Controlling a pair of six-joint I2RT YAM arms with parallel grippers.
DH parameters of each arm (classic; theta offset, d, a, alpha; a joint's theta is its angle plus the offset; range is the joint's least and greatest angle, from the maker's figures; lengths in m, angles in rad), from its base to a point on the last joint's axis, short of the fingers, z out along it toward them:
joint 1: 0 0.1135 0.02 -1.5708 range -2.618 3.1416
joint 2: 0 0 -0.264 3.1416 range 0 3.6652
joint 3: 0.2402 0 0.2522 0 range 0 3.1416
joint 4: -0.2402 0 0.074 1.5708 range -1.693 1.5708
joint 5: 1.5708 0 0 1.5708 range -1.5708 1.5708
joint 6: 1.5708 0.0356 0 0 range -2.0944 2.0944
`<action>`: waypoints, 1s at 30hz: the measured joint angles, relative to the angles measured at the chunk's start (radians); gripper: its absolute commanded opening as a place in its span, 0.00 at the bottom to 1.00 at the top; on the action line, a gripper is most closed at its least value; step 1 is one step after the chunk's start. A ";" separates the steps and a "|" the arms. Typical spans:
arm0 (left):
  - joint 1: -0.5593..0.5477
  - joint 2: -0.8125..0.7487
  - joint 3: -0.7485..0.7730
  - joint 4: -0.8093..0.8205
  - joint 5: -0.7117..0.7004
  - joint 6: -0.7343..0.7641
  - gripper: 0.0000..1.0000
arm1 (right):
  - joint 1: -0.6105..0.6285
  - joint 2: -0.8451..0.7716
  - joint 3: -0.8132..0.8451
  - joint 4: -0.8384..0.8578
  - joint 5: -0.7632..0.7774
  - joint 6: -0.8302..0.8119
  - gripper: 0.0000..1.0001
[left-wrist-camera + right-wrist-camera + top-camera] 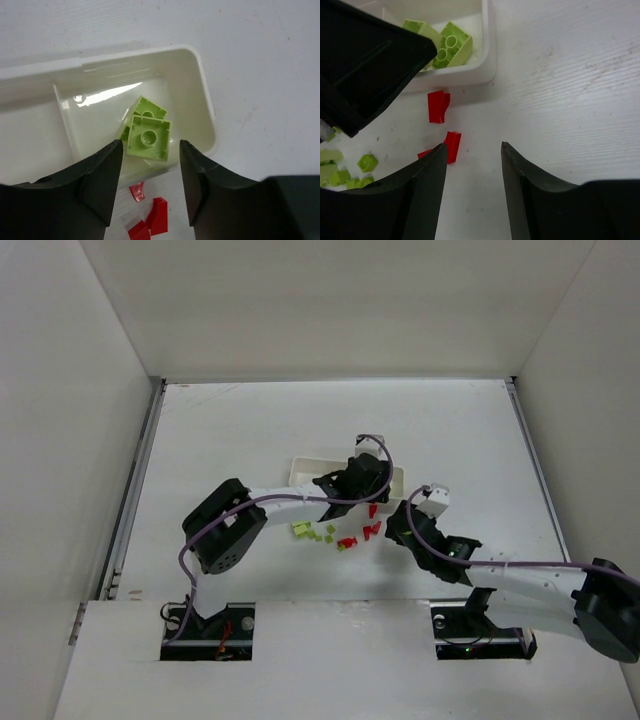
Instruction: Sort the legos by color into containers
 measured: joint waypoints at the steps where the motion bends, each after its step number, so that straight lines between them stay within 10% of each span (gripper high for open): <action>1: 0.003 0.000 0.000 0.000 -0.002 0.000 0.53 | 0.007 0.002 0.000 0.001 -0.002 0.002 0.57; 20: -0.028 -0.630 -0.571 0.058 -0.080 0.000 0.43 | 0.054 0.221 0.060 0.091 -0.017 -0.042 0.61; 30: -0.122 -0.659 -0.641 0.039 -0.026 0.042 0.48 | 0.029 0.349 0.104 0.138 -0.032 -0.043 0.48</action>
